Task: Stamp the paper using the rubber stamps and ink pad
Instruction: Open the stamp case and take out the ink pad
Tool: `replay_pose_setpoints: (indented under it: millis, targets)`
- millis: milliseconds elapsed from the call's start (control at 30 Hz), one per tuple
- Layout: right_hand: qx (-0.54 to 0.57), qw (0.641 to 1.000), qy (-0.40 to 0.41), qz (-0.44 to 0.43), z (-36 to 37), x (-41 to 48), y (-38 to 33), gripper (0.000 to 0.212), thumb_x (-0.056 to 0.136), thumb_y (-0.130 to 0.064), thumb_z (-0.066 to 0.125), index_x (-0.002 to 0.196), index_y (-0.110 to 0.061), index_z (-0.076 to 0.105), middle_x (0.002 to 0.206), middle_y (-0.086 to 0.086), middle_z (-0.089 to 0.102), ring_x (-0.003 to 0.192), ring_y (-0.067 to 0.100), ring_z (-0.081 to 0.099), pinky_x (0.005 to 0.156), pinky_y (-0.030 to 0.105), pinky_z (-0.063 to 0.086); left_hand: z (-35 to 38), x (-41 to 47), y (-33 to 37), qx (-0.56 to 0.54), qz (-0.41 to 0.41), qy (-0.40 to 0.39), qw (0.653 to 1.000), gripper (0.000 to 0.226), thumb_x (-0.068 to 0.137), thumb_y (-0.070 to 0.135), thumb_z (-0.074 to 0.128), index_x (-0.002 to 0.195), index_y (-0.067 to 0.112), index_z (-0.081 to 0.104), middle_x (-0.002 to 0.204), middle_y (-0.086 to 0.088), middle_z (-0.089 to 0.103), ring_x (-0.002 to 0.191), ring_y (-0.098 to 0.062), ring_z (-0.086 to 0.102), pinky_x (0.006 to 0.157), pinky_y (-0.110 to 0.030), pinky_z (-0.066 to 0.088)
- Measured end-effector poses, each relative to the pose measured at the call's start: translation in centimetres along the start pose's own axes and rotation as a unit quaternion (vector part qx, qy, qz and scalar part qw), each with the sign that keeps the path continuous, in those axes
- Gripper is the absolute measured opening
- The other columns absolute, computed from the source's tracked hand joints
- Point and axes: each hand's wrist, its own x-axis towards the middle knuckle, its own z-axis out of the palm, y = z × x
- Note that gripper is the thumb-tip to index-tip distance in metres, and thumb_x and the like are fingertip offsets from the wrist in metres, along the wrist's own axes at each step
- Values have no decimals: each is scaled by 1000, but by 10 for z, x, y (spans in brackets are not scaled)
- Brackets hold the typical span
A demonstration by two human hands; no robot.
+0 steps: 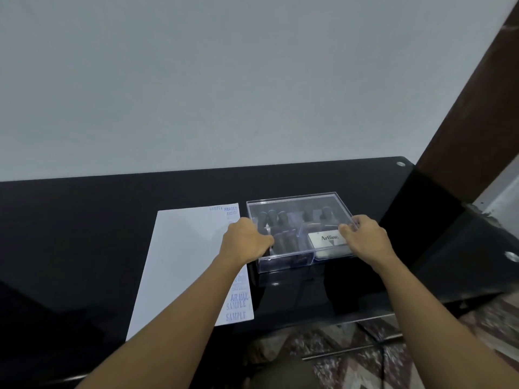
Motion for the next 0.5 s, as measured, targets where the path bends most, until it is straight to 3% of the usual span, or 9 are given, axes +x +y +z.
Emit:
replay_pose_setpoints:
  millis: [500]
  targets:
    - [4,999,12,30,-17,-64,25,38,97,-32,58,127,-9,58,106,6,62,93,23,52,78,31,39,7,-69,-4,-3,6,-16,1000,36,85,24,70,62,13,45,56,1,44,49,-11,45,46,-23,33]
